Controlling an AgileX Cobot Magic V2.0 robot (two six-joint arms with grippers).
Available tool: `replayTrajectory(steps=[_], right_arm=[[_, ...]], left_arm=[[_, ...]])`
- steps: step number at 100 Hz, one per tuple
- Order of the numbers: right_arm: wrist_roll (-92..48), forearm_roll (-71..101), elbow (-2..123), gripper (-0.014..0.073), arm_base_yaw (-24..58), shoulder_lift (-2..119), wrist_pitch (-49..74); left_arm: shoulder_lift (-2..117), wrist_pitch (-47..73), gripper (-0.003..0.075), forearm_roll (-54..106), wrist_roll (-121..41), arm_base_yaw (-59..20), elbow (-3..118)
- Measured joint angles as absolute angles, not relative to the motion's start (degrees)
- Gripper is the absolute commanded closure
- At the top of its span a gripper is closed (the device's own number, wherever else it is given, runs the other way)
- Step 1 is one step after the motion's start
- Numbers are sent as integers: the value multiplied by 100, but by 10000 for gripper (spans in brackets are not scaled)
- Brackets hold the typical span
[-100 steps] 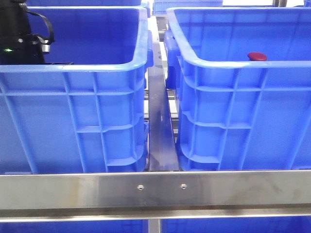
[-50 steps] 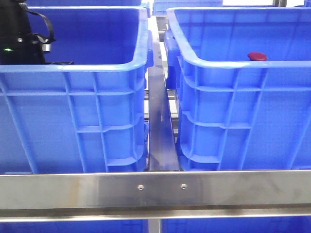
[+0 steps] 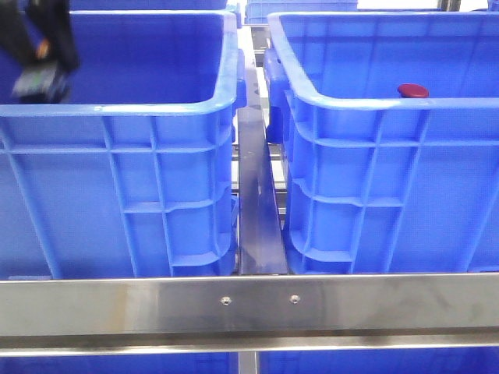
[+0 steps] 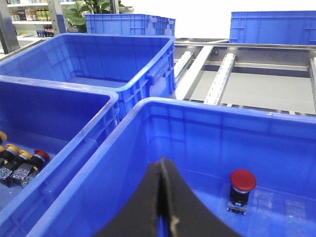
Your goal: Pick red and yellow buttons and place in box
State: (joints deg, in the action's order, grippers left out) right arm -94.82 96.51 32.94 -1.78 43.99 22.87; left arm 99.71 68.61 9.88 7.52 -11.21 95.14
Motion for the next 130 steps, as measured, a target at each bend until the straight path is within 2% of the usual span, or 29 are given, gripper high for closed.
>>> replayTrajectory(steps=[25,50,83,90,97,109,114,119,130], right_arm=[[-9495,9651,3294,663,-178,4399,2309],[-9495,9651,3294,663,-178,4399,2553],[-9484,9639,3294,641,-178,4399,2717],[-9484,9639,3294,574,-178,4399,2743],[-9495,9629,3294,440,-178,4399,2755],[-9495,9629,3294,79,-178,4399,2830],[-9495,9629,3294,-24,-178,4399,2902],[-9495,9618,3334,-71,-178,4410,2986],[-9328,9582,3516,-41,-178,4555,3232]], left_arm=[[9723,6356,641,2503,0,-1165,9514],[9723,5684,641,3788,-610,-1686,9514],[9826,5005,641,4329,-716,-2449,9514],[9865,4963,641,4432,-726,-2501,9504],[9880,4932,641,4467,-726,-2511,9511],[9891,4895,641,4490,-726,-2511,9502],[9891,4895,641,4490,-726,-2511,9502],[9891,4895,641,4490,-726,-2511,9502],[9891,4895,641,4490,-726,-2511,9502]])
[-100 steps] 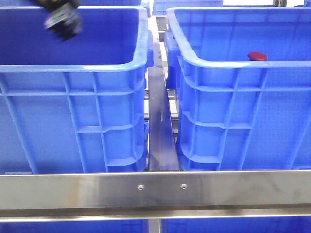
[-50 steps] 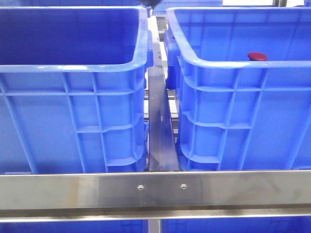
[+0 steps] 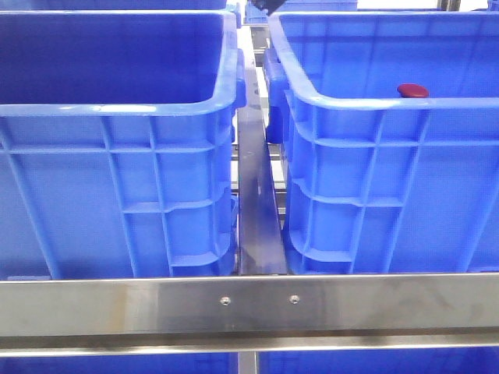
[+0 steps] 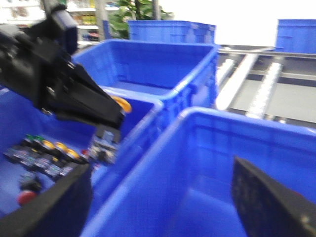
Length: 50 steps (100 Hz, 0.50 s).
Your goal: Pick red and yellow buttons and place in box
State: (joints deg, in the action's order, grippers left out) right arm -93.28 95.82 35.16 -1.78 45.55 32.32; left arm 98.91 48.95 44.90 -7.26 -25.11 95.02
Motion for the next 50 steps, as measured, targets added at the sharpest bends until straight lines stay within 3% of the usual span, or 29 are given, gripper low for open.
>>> replayTrajectory(steps=[50], right_arm=[[-7540,9448,4650,-36,62,6713,4590]], left_arm=[[9891,4895,641,4492,-726,-2511,9502]])
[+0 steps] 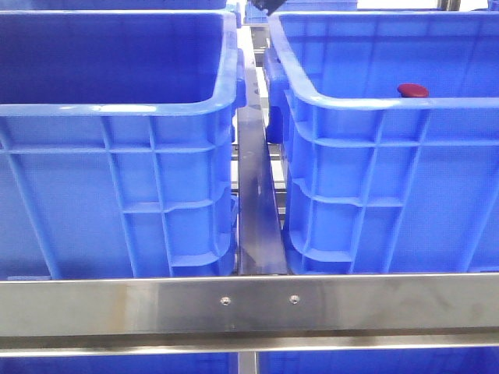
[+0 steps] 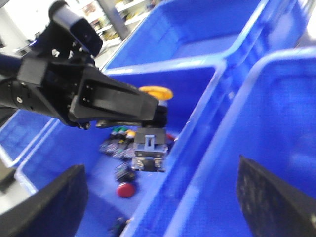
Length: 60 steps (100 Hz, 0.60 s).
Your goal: Pick red and yellow buttons and place in box
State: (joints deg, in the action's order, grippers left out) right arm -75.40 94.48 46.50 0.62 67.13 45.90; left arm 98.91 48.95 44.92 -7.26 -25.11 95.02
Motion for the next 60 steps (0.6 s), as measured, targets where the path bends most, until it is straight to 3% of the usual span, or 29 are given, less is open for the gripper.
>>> replayTrajectory(steps=[60], right_arm=[[-7447,9460,5792,-36,1538,8539,3990]], left_arm=[[9891,4892,640,4492,-726,-2511,9502]])
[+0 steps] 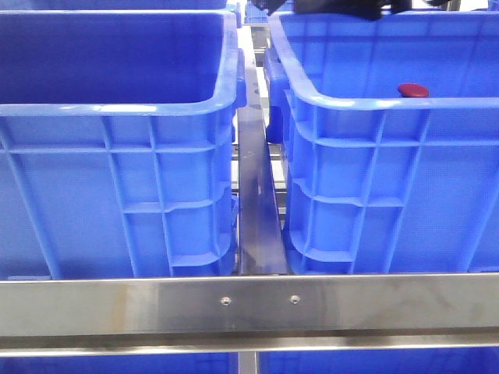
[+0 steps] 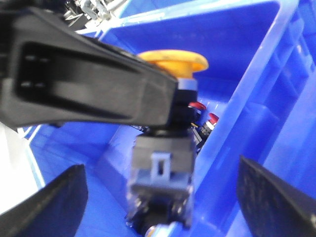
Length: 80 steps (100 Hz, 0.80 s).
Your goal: Pick red and yellow buttons and place in box
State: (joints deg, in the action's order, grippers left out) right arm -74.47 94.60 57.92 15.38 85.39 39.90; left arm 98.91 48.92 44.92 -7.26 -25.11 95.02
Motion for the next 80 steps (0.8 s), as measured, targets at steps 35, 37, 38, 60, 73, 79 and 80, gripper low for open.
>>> replayTrajectory(steps=[35,37,38,60,73,79,80], right_arm=[[-7447,9480,5908,286,1597,8668,3922],[-7447,9480,5908,312,1597,8668,3922],[-7447,9480,5908,321,1597,8668,3922],[-7442,9480,5908,381,1610,8668,3922],[-7442,9480,5908,381,1610,8668,3922],[-7442,9480,5908,381,1610,8668,3922],[-7442,9480,5908,381,1610,8668,3922]], left_arm=[[9891,4892,556,4492,-751,-2511,9502],[9891,4892,538,4492,-766,-2511,9502],[9891,4892,519,4492,-779,-2511,9502],[9891,4892,127,4503,-832,-2511,9502],[9891,4892,69,4517,-843,-2511,9502],[9891,4892,69,4517,-855,-2511,9502],[9891,4892,69,4517,-855,-2511,9502]])
